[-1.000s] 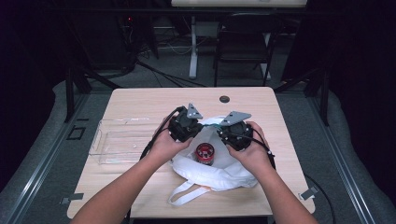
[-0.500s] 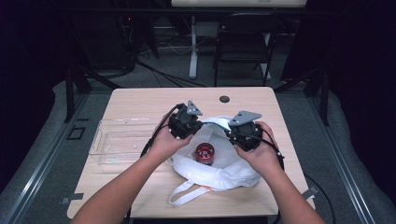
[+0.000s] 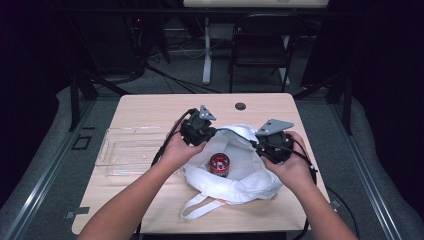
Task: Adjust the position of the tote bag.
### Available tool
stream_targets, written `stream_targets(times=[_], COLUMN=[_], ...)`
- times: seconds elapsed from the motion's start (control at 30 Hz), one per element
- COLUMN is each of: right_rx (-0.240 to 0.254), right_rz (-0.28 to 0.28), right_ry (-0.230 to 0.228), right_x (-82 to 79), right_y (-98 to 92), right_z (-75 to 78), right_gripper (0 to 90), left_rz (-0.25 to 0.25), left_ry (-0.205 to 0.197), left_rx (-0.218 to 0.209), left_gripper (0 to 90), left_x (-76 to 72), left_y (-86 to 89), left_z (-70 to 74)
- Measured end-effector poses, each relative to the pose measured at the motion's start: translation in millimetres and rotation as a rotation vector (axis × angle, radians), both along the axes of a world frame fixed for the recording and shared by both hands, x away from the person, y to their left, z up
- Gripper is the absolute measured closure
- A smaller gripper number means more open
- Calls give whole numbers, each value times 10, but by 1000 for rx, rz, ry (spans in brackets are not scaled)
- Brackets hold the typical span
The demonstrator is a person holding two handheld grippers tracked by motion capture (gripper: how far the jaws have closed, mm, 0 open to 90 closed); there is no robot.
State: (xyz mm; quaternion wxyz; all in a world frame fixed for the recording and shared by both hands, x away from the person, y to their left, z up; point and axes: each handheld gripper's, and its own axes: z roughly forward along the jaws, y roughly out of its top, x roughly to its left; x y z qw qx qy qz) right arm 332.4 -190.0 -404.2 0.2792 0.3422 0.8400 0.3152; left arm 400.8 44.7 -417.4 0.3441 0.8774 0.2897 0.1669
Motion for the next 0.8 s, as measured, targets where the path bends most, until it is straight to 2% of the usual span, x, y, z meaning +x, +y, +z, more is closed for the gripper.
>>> stream_targets(times=[0.33,0.8], right_rx=[-13,-7], right_rz=[-25,-52], right_ry=[11,46], right_x=[-4,-20], right_y=[-118,-273], right_z=[-91,-217], right_gripper=[657,654], left_rz=[6,18], left_ry=[-1,-1], left_rx=[7,13], left_gripper=[882,882], left_x=[43,99], left_y=[-13,-33], left_z=[24,26])
